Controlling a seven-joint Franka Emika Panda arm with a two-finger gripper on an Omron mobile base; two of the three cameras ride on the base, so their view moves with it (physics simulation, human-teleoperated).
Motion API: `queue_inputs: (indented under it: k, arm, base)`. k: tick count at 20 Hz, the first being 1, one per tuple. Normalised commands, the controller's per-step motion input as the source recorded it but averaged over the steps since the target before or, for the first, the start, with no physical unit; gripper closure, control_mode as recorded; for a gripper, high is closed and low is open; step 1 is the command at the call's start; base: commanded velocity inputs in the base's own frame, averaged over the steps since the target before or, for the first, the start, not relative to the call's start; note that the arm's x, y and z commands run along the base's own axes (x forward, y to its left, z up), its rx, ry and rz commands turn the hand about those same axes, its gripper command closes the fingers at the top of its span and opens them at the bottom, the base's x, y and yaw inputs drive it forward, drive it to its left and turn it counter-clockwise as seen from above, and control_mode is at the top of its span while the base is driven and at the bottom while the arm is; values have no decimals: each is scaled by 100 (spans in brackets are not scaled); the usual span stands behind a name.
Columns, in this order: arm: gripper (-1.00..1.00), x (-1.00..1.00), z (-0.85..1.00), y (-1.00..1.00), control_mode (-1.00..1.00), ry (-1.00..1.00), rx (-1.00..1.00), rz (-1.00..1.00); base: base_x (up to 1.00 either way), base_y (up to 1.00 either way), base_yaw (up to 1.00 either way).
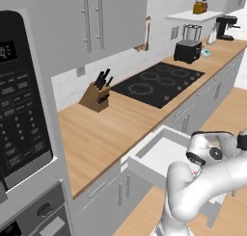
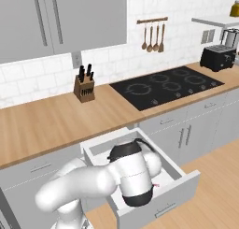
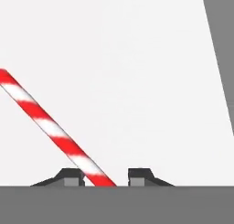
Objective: Take a straw from the drawer in front and place it inside the glass cup on the dining counter.
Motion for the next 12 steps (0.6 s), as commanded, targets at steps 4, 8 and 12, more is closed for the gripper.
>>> queue_inputs:
  k: [4,8,12]
  arm:
    - [100,50,2,-47,-100,50,-61,-14]
    - [100,42,54,-40,-100,48,-57,-9]
    - [100,48,100,0,-100,13,-48,2]
  base:
    - [0,0,0]
    - [0,0,0]
    - [0,0,0]
